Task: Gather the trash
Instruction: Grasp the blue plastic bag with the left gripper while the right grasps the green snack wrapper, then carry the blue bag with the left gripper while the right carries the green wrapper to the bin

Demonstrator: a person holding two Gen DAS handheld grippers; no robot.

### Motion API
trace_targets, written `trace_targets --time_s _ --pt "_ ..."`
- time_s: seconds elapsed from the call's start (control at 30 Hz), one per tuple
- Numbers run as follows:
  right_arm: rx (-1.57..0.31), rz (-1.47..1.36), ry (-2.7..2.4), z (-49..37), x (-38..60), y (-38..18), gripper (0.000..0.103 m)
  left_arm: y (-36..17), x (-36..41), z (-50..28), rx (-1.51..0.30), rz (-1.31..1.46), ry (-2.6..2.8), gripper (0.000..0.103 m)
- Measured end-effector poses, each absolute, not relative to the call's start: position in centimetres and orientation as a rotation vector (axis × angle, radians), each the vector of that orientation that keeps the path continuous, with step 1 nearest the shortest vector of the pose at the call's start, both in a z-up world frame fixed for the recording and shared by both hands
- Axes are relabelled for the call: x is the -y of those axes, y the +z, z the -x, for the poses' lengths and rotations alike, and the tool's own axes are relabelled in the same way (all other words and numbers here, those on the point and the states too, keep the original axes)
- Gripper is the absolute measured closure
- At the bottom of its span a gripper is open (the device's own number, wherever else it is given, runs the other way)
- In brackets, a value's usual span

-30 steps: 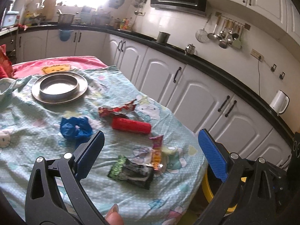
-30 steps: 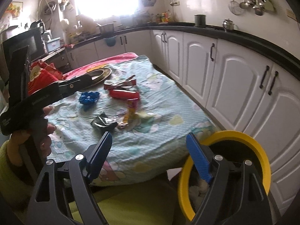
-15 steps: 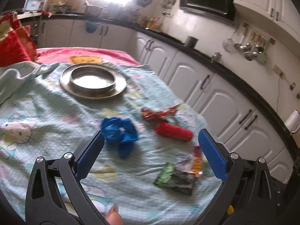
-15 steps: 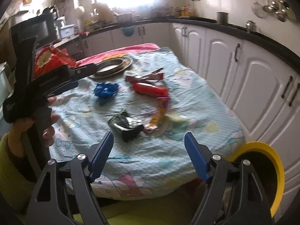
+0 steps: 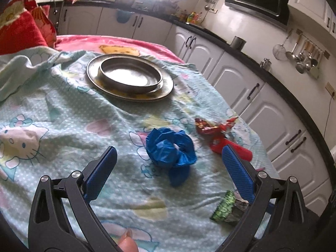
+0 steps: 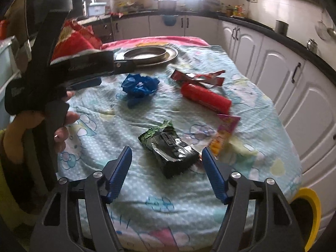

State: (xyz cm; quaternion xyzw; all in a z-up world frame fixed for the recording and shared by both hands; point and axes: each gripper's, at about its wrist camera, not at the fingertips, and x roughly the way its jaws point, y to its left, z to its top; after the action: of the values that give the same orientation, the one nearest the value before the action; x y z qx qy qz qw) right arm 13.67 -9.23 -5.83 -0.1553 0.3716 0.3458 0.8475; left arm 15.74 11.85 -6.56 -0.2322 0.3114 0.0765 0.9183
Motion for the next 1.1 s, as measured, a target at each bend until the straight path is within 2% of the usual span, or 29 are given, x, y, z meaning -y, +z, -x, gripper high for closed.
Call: trace_targets --time_s 0.13,0.17,0.2,0.23,0.27,0.3,0.37,0.43,0.53,0.73,1.1 --pt "-0.818 0.369 0.728 -14.5 7.8 -7.4 0.047 -7.3 -12.3 -17.1 -0.665 0.504 0.149 0.012" --pt "-0.829 0.372 0.722 -14.8 7.6 -7.8 0.054 -7.5 -12.3 -17.4 -0.667 0.509 0.144 0.013" --pt "-0.832 0.373 0.721 -14.8 7.6 -8.0 0.063 -7.6 -12.3 -17.6 -0.67 0.51 0.142 0.019" --pt "-0.835 0.379 0.723 -14.8 7.5 -8.1 0.064 -7.9 -12.2 -17.8 -0.678 0.508 0.143 0.025" --pt "-0.828 0.381 0.724 -14.7 7.5 -8.2 0.07 -8.1 -12.2 -18.0 -0.683 0.508 0.143 0.027" --pt "-0.827 0.379 0.736 -14.6 7.6 -8.1 0.076 -8.3 -12.2 -18.2 -0.689 0.51 0.141 0.034" --pt "-0.825 0.376 0.747 -14.3 7.7 -8.0 0.08 -8.9 -12.0 -18.4 -0.708 0.512 0.132 0.047" --pt "-0.827 0.366 0.756 -14.0 7.9 -7.8 0.081 -9.1 -11.9 -18.4 -0.719 0.516 0.126 0.071" --pt "-0.842 0.336 0.776 -13.7 8.3 -7.7 0.083 -9.2 -11.9 -18.1 -0.718 0.52 0.104 0.084" --pt "-0.856 0.306 0.815 -12.7 8.7 -7.0 0.086 -8.9 -11.2 -17.0 -0.714 0.499 0.071 0.092" --pt "-0.83 0.302 0.84 -10.9 9.4 -5.5 0.087 -7.0 -9.6 -14.7 -0.671 0.443 0.028 0.093"
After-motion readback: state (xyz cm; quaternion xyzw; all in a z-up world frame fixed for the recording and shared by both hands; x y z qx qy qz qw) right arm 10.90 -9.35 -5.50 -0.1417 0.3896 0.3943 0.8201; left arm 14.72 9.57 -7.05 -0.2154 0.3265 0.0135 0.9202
